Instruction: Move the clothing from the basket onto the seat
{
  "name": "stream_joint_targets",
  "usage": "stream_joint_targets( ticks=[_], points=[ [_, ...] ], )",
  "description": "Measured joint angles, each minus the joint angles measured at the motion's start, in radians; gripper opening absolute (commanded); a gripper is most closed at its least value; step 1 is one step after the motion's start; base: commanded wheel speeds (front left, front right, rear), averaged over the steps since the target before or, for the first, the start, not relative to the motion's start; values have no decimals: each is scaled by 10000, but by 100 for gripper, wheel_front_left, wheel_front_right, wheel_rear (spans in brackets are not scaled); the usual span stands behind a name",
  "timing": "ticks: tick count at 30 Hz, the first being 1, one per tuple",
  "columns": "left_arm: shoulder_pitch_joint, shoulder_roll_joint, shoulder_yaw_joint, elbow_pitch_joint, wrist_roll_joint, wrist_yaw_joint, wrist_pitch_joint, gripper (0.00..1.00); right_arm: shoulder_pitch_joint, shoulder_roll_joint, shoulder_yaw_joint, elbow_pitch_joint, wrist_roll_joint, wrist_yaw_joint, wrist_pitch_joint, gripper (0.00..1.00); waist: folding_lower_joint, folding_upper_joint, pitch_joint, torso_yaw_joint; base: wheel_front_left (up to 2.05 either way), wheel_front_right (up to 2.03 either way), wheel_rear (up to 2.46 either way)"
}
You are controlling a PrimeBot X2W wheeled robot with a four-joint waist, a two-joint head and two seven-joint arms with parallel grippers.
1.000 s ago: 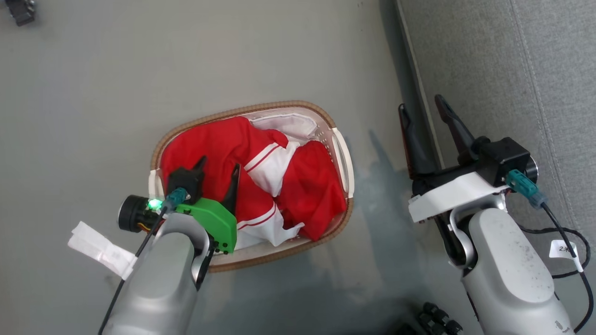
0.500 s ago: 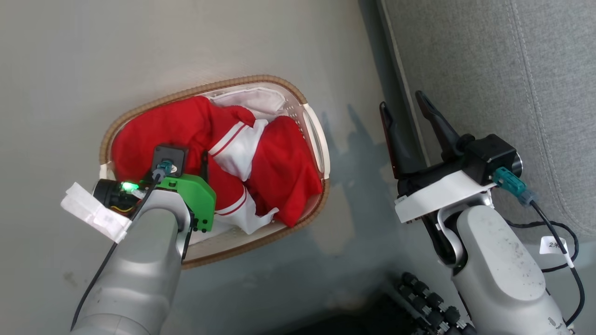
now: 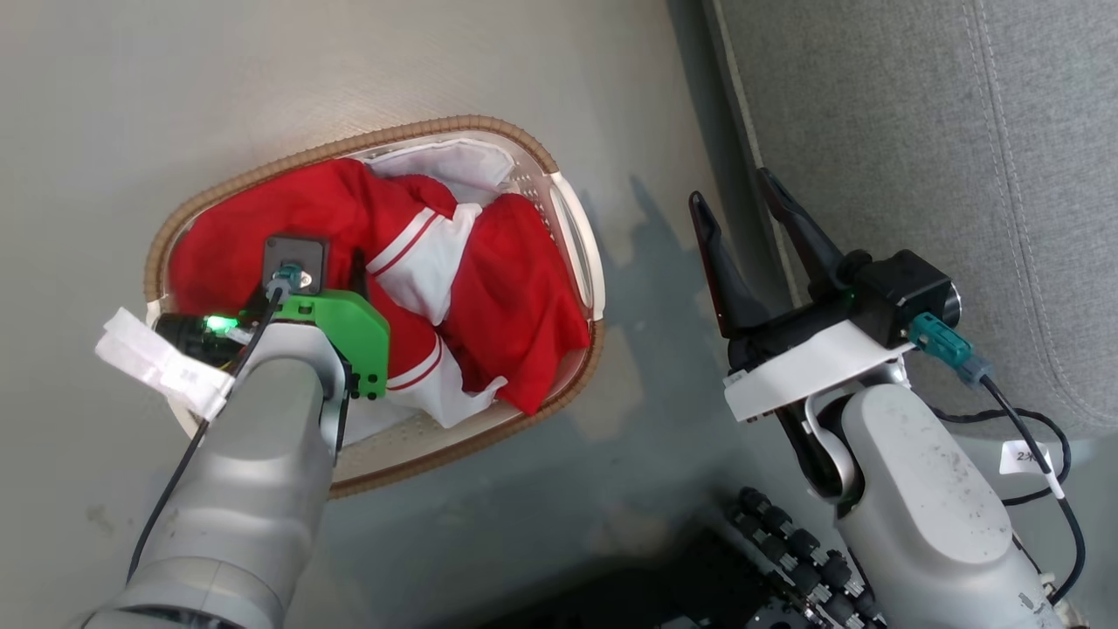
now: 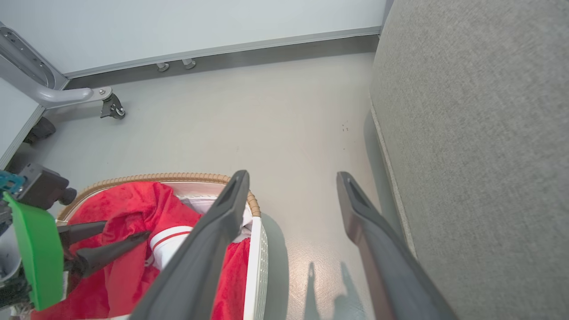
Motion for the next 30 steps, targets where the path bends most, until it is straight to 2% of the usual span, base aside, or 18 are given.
stream_joint_targets(
  ticks=[7, 16, 17, 18, 19, 26, 30],
  points=[
    [-437, 19, -245, 107, 15, 299, 443, 100, -52, 2, 150, -52, 104, 0, 0, 100, 0, 0, 323, -87, 0, 0, 0],
    [-572, 263, -506, 198, 96, 424, 1576, 100, -90, 2, 267, -50, 263, 0, 0, 100, 0, -1, 508, -176, 0, 0, 0],
    [-572, 263, -518, 196, 96, 426, 1609, 86, -98, 0, 280, -50, 263, 0, 0, 100, 0, -1, 510, -183, 0, 0, 0],
    [-572, 263, -568, 198, 102, 422, 1655, 37, -104, 2, 291, -48, 261, 0, 0, 100, -1, 0, 507, -187, 0, 0, 0],
    [-572, 263, -612, 201, 111, 407, 1661, 0, -107, 2, 307, -44, 261, 0, 0, 100, -1, -1, 502, -189, 0, 0, 0],
    [-469, 270, -717, 209, 63, 209, 1630, 0, -110, 2, 341, 61, 255, 0, 0, 100, 0, -1, 265, -186, 0, 0, 0],
    [-254, 255, -790, 213, 2, 109, 1235, 0, -106, 2, 290, 107, 207, 0, 0, 100, -1, -1, -13, -164, 0, 0, 0]
  ],
)
